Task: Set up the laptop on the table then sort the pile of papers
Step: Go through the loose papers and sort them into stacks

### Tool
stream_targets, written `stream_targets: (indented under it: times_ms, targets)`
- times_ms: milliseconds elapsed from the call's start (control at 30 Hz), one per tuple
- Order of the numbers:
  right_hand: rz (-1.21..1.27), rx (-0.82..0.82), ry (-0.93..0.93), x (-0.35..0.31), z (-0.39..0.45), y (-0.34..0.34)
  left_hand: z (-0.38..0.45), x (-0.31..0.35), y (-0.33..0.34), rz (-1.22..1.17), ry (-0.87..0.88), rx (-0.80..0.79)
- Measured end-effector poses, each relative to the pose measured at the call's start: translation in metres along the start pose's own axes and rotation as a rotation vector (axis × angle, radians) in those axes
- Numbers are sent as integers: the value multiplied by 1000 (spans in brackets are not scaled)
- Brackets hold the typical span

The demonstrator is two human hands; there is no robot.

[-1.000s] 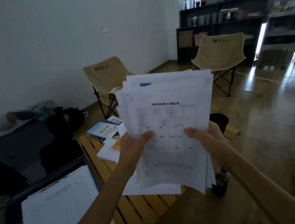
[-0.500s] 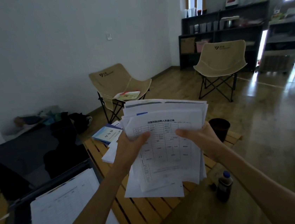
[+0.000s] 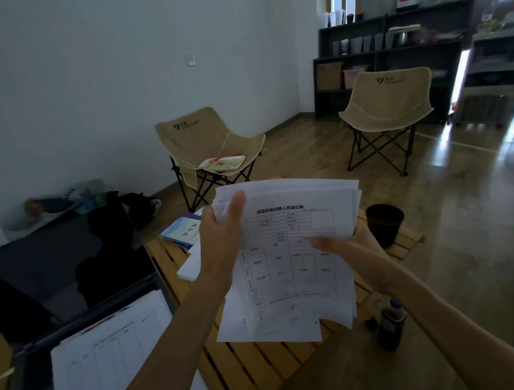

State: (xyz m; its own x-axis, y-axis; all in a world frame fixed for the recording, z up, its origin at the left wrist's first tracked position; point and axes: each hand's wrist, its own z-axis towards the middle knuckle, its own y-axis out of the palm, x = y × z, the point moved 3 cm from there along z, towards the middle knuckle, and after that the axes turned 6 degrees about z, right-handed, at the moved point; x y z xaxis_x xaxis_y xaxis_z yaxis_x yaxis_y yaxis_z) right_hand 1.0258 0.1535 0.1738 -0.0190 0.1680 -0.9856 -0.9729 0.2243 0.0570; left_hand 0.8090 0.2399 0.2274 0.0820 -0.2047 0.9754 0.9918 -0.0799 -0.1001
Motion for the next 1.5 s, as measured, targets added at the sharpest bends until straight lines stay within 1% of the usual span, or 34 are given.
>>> stream_targets:
  times_ms: [100,233,333,433,467,567,700,800,867,933,967,1033,1100,1133,1167,1233,1333,1367,1400,1500]
  targets:
    - [42,-3,3,5,-4,1,6,16,0,-45,-58,173]
    - [35,-27,40,16,-9,-2,11,20,-4,20,-31,251]
    - [27,-53,108,30,-14,-2,11,17,-6,46,-33,232]
    - [15,-67,95,38,-15,-3,8,18,-2,160,62,167]
    - [16,-70,91,39,-16,-3,8,19,-2,168,76,164]
    - [-9,-91,106,45,-18,-3,7,16,-3,121,42,138]
    - [-4,-93,106,53,-21,-2,8,16,-3,186,60,166]
    - [16,-89,116,54,-19,0,11,18,-6,162,78,248]
    - [19,-90,105,54,-19,0,10,19,-6,190,101,240]
    - [24,-85,102,54,-21,0,12,18,-9,176,82,270]
    - [23,-78,101,54,-21,-1,13,18,-10,171,66,256]
    - [8,-79,89,56,-22,-2,13,15,-8,176,67,143]
    - [-4,-48,77,59,-23,-2,14,11,-9,83,57,87]
    - [-10,-27,71,61,-24,-2,13,7,-11,62,74,71]
    - [-22,-8,67,62,-24,-2,11,3,-13,81,127,38]
    - [-40,5,72,64,-23,-2,7,-16,-14,131,202,-86]
    - [-53,11,68,65,-23,-3,-5,-54,-7,58,82,-275]
    - [-52,12,57,64,-22,-3,-8,-61,-3,38,48,-297]
    - [-44,11,40,62,-21,-2,-9,-63,0,13,30,-285]
    - [-35,18,-21,51,-14,1,-5,-52,1,-48,47,-184]
